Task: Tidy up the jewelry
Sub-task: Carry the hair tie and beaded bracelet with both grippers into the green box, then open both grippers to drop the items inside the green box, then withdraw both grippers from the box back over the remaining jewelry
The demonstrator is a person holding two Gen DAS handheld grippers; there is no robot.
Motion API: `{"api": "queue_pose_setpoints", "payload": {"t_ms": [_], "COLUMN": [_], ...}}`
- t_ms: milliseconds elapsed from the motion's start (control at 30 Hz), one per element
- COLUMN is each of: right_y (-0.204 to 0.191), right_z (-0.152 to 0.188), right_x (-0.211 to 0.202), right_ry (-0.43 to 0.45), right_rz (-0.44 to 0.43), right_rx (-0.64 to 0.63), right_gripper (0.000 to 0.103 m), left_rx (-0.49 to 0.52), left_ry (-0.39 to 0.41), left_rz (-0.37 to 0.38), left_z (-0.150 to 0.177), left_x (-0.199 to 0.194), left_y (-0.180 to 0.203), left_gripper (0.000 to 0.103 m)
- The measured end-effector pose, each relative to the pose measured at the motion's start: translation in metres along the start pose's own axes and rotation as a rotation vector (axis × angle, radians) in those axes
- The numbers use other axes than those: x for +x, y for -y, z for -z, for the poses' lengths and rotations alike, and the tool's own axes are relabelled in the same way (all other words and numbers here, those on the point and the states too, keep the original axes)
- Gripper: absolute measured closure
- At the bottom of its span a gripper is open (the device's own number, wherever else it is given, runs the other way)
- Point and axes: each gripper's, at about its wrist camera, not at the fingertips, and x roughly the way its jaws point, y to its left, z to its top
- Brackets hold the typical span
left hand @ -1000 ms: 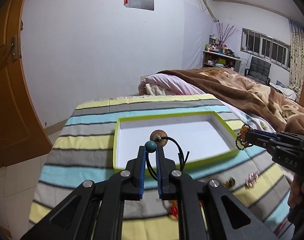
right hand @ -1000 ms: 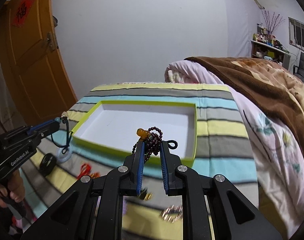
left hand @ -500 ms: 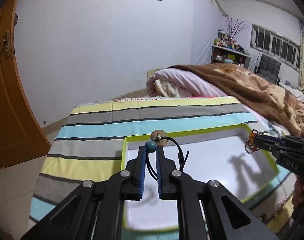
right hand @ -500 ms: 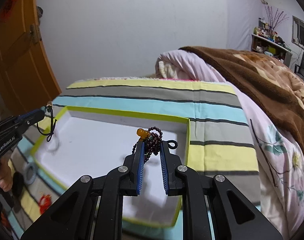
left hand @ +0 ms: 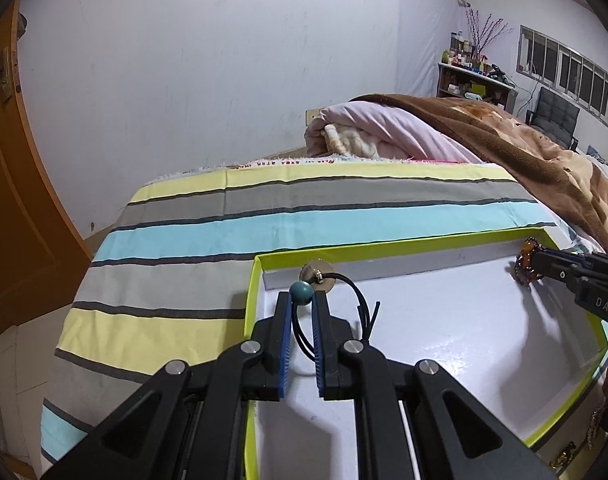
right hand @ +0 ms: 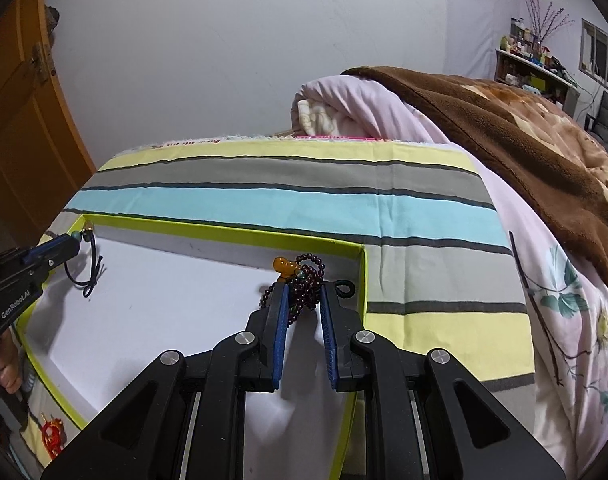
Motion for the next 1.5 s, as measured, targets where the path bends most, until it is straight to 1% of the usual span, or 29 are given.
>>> {"api": "queue_pose_setpoints", "payload": {"t_ms": [67,167,267,300,433,600,867,1033,1133,1300,1500], "right_y": [-0.001,-0.001,-0.002,-0.003,-0.006,-0.013,-0.025,-0.030,-0.033,-0.039,-0.042], "right_z": [0.000,0.000,0.000,0.000,0.005,0.015,0.048,0.074,0.090,0.116,0.139], "right_x": [0.000,-0.003,-0.010,-0.013,-0.030,-0.060,-0.118,-0.151,-0.168,-0.192,-0.212], "right_ry": [-0.003,0.008,0.023,0.027,0.048,0.087,0.147,0.177,0.190,0.210,0.222], "right_rz": [0.000,-0.013,-0.014,-0.015,-0.022,-0.042,-0.069,-0.079,-0.078,-0.081,-0.093], "right_rx": [-0.005,-0.004,-0.007,-0.010,-0.019,-0.023,-0.022,-0.010,-0.008,-0.009,0.012], "right_gripper": [0.086,0.079,0.077,0.077,0.077,0.077,0.077,0.077,0.077,0.077,0.077], "left_rx": [0.014,0.030,0.032,0.027,0.014,0.001,0.010,0.003,-0.019,-0.021,-0.053], "left_ry": [0.005,0.014,0.033,0.038,0.051,0.079,0.136,0.168,0.167,0.178,0.188], "left_rz": [0.002,0.022,0.036,0.042,0.046,0.056,0.076,0.085,0.094,0.104,0.110], "left_z": [0.000,0.000,0.000,0.001,0.002,0.008,0.034,0.058,0.071,0.092,0.112], "left_x": [0.000,-0.003,-0.010,-0.012,-0.024,-0.052,-0.110,-0.147,-0.161,-0.185,-0.206], "left_y": [0.002,0.004,0.005,0.004,0.001,0.000,0.006,0.010,0.009,0.010,0.013], "left_gripper": [0.092,0.091,0.080,0.078,0.078,0.078,0.078,0.078,0.078,0.078,0.078]}}
